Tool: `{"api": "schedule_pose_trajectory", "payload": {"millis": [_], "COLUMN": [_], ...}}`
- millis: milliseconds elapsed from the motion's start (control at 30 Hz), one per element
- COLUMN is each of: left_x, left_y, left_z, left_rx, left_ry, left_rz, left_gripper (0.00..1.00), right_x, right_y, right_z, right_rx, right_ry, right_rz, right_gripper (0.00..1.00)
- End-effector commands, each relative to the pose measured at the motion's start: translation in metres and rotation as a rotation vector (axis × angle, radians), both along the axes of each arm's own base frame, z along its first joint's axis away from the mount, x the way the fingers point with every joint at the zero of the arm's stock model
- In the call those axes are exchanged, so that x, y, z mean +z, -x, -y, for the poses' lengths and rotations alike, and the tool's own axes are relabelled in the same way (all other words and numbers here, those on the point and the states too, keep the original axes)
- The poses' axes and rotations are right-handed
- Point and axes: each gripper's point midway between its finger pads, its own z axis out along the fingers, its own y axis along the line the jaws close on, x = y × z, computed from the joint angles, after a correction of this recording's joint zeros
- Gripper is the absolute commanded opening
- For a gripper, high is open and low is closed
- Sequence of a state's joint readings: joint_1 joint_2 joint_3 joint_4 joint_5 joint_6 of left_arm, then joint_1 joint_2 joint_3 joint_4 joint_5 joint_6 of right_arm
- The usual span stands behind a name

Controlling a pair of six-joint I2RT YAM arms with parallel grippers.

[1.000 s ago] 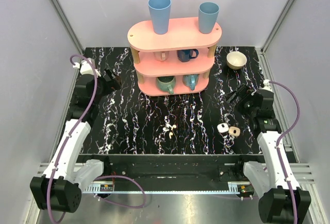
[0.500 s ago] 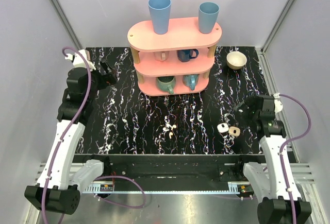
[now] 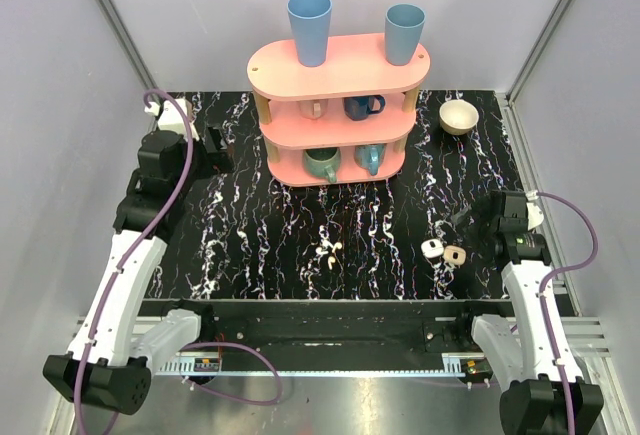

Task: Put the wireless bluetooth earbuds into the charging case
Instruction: Pick up the charging case from the center of the board.

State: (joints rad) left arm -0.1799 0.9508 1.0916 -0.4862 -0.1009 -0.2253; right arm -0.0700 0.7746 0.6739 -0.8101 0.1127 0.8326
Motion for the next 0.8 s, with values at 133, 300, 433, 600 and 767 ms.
{"api": "schedule_pose_trajectory", "payload": {"millis": [133, 300, 433, 600, 767], "left_x": [0.003, 0.002, 0.0, -0.002, -0.003], "left_y": [0.006, 0.009, 0.01, 0.008, 0.01], "left_z": [-0.013, -0.019, -0.017, -0.014, -0.016], "left_rx": [0.057, 0.087, 0.076, 0.068, 0.078], "left_ry": [-0.046, -0.054, -0.044, -0.035, -0.041], "left_rz": [0.016, 0.019, 0.014, 0.007, 0.008], "left_gripper": [0.99, 0.99, 0.99, 0.99, 0.99], "right_x": [0.003, 0.001, -0.001, -0.011, -0.023], "right_y": [-0.004, -0.002, 0.001, 0.006, 0.011], "right_z": [-0.005, -0.006, -0.009, -0.013, -0.009], "right_rx": [0.037, 0.042, 0.05, 0.03, -0.039], "right_ry": [-0.007, -0.011, -0.024, -0.065, -0.073], "right_rz": [0.029, 0.029, 0.015, -0.008, -0.039], "right_gripper": [1.0, 1.0, 1.0, 1.0, 0.99]}}
